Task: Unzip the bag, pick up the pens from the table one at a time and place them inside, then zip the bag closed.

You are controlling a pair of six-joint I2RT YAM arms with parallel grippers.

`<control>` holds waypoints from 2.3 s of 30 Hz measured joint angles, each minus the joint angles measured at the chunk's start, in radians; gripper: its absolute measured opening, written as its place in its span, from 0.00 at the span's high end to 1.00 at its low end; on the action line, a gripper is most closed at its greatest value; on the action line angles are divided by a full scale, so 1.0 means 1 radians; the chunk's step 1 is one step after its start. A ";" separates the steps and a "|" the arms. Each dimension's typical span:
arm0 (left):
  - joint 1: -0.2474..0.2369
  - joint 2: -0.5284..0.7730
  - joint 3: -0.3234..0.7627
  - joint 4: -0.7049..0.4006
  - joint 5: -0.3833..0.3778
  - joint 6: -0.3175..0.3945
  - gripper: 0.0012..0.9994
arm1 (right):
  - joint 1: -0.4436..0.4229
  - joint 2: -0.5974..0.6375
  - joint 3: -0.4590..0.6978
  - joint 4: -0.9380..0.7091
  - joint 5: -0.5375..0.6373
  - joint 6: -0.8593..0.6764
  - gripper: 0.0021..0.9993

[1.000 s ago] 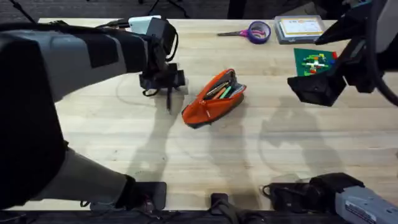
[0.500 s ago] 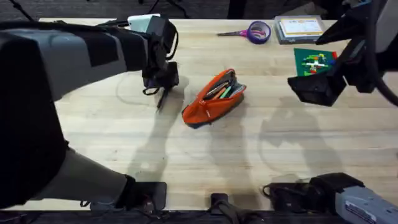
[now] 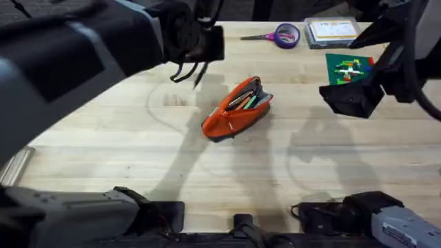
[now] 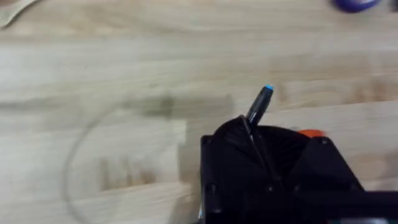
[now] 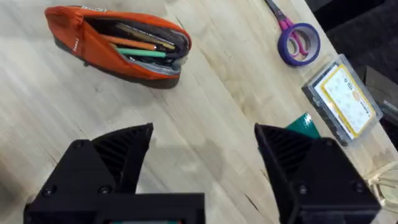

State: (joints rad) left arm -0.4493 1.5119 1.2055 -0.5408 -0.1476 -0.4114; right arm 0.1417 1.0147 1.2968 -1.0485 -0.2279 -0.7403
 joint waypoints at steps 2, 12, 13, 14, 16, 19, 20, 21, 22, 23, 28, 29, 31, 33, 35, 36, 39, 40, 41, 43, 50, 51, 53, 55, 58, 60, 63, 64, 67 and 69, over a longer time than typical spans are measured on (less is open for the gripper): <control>-0.028 -0.025 0.001 0.022 -0.001 0.000 0.96 | 0.000 0.000 0.000 0.000 0.000 0.000 0.00; -0.144 -0.072 0.001 0.081 -0.004 0.000 0.96 | 0.000 0.000 0.000 0.000 0.000 0.000 0.00; -0.158 -0.072 0.001 0.081 -0.004 0.000 0.96 | 0.000 0.000 0.000 0.000 0.000 0.000 0.00; -0.172 -0.072 0.001 0.082 -0.004 0.000 0.96 | 0.000 0.000 0.000 0.000 0.000 0.000 0.00; -0.198 -0.072 0.001 0.082 -0.004 0.000 0.96 | 0.000 0.000 0.000 0.000 0.000 0.000 0.00; -0.242 -0.072 0.001 0.088 -0.003 0.000 0.96 | 0.000 0.000 0.000 0.000 0.000 0.000 0.00; -0.278 -0.072 0.001 0.109 -0.003 0.000 0.96 | 0.000 0.000 0.000 0.000 0.000 0.000 0.00; -0.305 -0.072 0.001 0.132 -0.002 0.010 0.96 | 0.000 0.000 0.000 0.000 0.000 0.000 0.00; -0.310 -0.071 0.001 0.135 0.000 0.019 0.96 | 0.000 0.000 0.000 0.000 0.000 0.000 0.00; -0.314 -0.070 0.001 0.140 0.003 0.029 0.96 | 0.000 0.000 0.000 0.000 0.000 0.000 0.00; -0.333 -0.025 0.001 0.180 0.026 0.083 0.96 | 0.000 0.000 0.000 0.000 0.000 0.000 0.00; -0.337 -0.009 0.001 0.187 0.032 0.098 0.96 | 0.000 0.000 0.000 0.000 0.000 0.000 0.00; -0.341 0.051 0.001 0.198 0.062 0.146 0.96 | 0.000 0.000 0.000 0.000 0.000 0.000 0.00; -0.341 0.075 0.001 0.197 0.074 0.172 0.96 | 0.000 0.000 0.000 0.000 0.000 0.000 0.00; -0.341 0.092 0.001 0.195 0.077 0.197 0.96 | 0.000 0.000 0.000 0.000 0.000 0.000 0.00; -0.341 0.099 0.001 0.191 0.078 0.209 0.96 | 0.000 0.000 0.000 0.000 0.000 0.000 0.00; -0.341 0.108 0.001 0.153 0.080 0.233 0.96 | 0.000 0.000 0.000 0.000 0.000 0.000 0.00; -0.341 0.109 0.001 0.130 0.081 0.238 0.96 | 0.000 0.000 0.000 0.000 0.000 0.000 0.00; -0.341 0.110 0.001 0.103 0.081 0.242 0.96 | 0.000 0.000 0.000 0.000 0.000 0.000 0.00; -0.341 0.110 0.001 0.052 0.081 0.249 0.96 | 0.000 0.000 0.000 0.000 0.000 0.000 0.00; -0.341 0.110 0.001 -0.071 0.081 0.257 0.96 | 0.000 0.000 0.000 -0.001 0.000 0.000 0.00; -0.341 0.110 0.001 -0.085 0.081 0.259 0.96 | 0.000 0.000 0.000 -0.001 0.000 0.000 0.00; -0.341 0.110 0.001 -0.107 0.073 0.259 0.96 | 0.000 0.000 0.000 -0.001 0.000 0.000 0.00; -0.341 0.110 0.001 -0.105 0.053 0.260 0.96 | 0.000 0.000 0.000 -0.001 0.000 0.000 0.00; -0.341 0.110 0.001 -0.102 0.046 0.262 0.96 | 0.000 0.000 0.000 -0.001 0.000 0.000 0.00; -0.341 0.110 0.001 -0.103 0.046 0.263 0.96 | 0.000 0.000 0.000 -0.001 0.000 0.000 0.00; -0.341 0.110 0.001 -0.103 0.046 0.263 0.96 | 0.000 0.000 0.000 -0.001 0.000 0.000 0.00; -0.341 0.111 0.001 -0.103 0.046 0.266 0.92 | 0.000 0.000 0.000 -0.001 0.000 0.000 0.00; -0.341 0.111 0.001 -0.103 0.045 0.269 0.51 | 0.000 0.000 0.000 -0.001 0.000 0.000 0.00; -0.341 0.111 0.001 -0.102 0.045 0.270 0.19 | 0.000 0.000 0.000 -0.001 0.000 0.000 0.00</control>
State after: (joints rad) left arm -0.7906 1.6226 1.2068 -0.6426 -0.1023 -0.1416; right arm 0.1417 1.0149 1.2968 -1.0496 -0.2279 -0.7406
